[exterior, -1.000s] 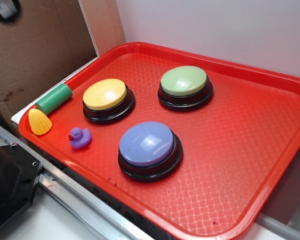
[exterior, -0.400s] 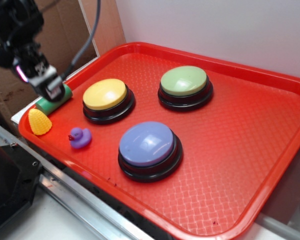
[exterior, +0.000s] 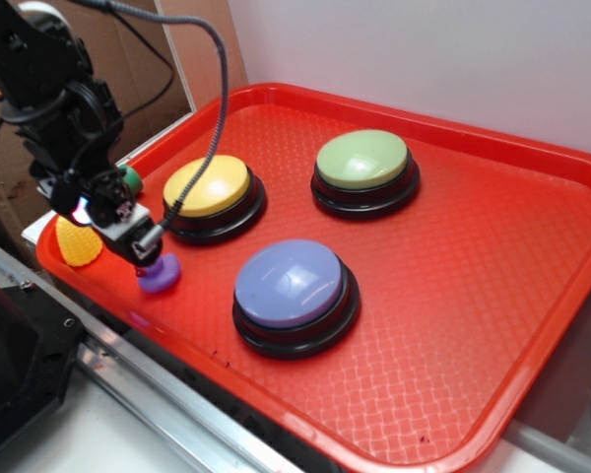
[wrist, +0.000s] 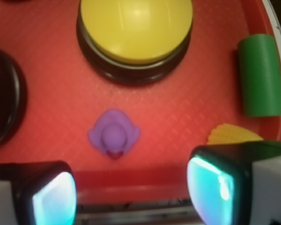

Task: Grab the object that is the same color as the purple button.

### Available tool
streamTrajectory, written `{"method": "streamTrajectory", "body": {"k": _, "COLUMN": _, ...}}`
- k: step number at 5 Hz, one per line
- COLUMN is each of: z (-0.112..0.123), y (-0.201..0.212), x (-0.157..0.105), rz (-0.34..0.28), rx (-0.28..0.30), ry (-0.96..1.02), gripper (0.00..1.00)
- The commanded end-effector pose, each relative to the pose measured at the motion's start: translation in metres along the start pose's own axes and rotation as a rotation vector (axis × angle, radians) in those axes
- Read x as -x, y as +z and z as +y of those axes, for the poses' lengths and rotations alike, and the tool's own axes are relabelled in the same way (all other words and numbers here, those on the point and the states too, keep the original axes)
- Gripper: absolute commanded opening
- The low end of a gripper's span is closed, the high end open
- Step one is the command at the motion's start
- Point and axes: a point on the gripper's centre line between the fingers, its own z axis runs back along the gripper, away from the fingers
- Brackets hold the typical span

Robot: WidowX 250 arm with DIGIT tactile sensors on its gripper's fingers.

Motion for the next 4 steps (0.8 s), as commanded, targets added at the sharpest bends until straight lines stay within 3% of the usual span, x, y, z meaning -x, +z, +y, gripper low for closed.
{"method": "streamTrajectory", "body": {"k": 1, "z": -0.006, "y": -0.035, "x": -0.01, "rz": -0.004, "rx": 0.018, "ry": -0.021, "gripper": 1.0}}
{"method": "streamTrajectory", "body": {"k": 2, "z": -0.01, "y": -0.048, "x": -0.014, "rz": 0.006, "rx": 0.009, "ry": -0.024, "gripper": 1.0}}
{"method": "streamTrajectory", "body": {"k": 3, "z": -0.009, "y": -0.051, "x": -0.014, "rz": 0.014, "rx": 0.001, "ry": -0.004, "gripper": 0.0}}
{"method": "streamTrajectory", "body": {"k": 4, "z": -0.007, "y": -0.041, "x": -0.012, "rz": 0.034, "rx": 0.033, "ry": 0.039, "gripper": 0.0}}
